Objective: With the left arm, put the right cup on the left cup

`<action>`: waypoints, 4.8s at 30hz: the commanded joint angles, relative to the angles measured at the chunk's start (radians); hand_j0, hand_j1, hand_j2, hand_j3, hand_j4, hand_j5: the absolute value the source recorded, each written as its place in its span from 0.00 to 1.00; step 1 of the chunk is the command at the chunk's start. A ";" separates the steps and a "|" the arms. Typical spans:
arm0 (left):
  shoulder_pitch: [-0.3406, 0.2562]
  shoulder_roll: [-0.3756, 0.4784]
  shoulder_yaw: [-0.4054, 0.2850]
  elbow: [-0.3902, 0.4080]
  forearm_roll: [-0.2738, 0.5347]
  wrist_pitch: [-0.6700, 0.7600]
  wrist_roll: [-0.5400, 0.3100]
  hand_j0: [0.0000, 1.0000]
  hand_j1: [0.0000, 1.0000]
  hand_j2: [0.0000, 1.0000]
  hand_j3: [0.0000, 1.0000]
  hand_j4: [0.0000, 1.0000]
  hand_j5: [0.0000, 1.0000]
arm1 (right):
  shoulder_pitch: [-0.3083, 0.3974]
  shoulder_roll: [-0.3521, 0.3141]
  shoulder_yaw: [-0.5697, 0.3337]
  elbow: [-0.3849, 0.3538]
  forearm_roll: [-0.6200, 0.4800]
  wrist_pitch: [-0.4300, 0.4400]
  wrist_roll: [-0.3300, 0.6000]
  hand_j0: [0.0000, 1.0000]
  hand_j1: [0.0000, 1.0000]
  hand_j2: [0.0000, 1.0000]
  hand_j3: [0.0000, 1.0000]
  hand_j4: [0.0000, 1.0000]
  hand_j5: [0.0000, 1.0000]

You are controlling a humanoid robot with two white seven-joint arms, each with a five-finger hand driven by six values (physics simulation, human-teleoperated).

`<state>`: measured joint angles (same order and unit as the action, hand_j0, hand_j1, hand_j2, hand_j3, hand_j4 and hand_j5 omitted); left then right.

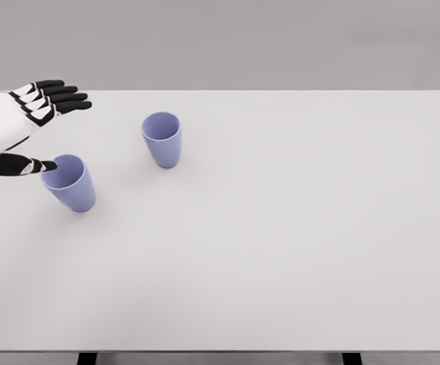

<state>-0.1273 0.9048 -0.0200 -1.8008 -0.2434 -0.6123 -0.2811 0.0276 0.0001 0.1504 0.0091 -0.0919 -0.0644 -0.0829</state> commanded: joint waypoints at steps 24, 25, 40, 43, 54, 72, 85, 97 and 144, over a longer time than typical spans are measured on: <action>-0.281 0.031 -0.193 0.000 0.308 0.001 -0.330 1.00 1.00 1.00 1.00 1.00 1.00 | 0.000 0.000 0.000 0.000 0.000 0.000 0.000 1.00 1.00 1.00 1.00 1.00 1.00; -0.307 0.029 -0.230 0.000 0.340 0.001 -0.330 1.00 1.00 1.00 1.00 1.00 1.00 | 0.000 0.000 0.000 0.000 0.000 0.000 0.000 1.00 1.00 1.00 1.00 1.00 1.00; -0.499 0.003 -0.460 0.015 0.369 0.215 -0.330 1.00 1.00 1.00 1.00 1.00 1.00 | 0.000 0.000 0.000 0.000 0.000 0.000 0.000 1.00 1.00 1.00 1.00 1.00 1.00; -0.508 0.002 -0.466 0.014 0.423 0.350 -0.330 1.00 1.00 1.00 1.00 1.00 1.00 | 0.000 0.000 0.000 0.000 0.000 0.000 0.000 1.00 1.00 1.00 1.00 1.00 1.00; -0.555 -0.057 -0.548 0.055 0.552 0.577 -0.330 1.00 1.00 1.00 1.00 1.00 1.00 | 0.000 0.000 0.000 0.000 0.000 0.000 0.000 1.00 1.00 1.00 1.00 1.00 1.00; -0.598 -0.162 -0.596 0.239 0.656 0.710 -0.330 1.00 1.00 1.00 1.00 1.00 1.00 | 0.000 0.000 0.000 0.000 0.000 0.000 0.000 1.00 1.00 1.00 1.00 1.00 1.00; -0.620 -0.248 -0.601 0.348 0.641 0.710 -0.330 1.00 1.00 1.00 1.00 1.00 1.00 | 0.000 0.000 0.000 0.000 0.000 0.000 0.000 1.00 1.00 1.00 1.00 1.00 1.00; -0.647 -0.290 -0.660 0.434 0.641 0.710 -0.330 1.00 1.00 1.00 1.00 1.00 1.00 | 0.000 0.000 0.000 0.000 0.000 0.000 0.000 1.00 1.00 1.00 1.00 1.00 1.00; -0.657 -0.333 -0.664 0.555 0.641 0.710 -0.330 1.00 1.00 1.00 1.00 1.00 1.00 | 0.000 0.000 0.000 0.000 0.000 0.000 0.000 1.00 1.00 1.00 1.00 1.00 1.00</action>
<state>-0.7839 0.5715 -0.6846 -1.2453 0.3925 0.0985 -0.6110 0.0276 0.0001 0.1504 0.0091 -0.0919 -0.0644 -0.0829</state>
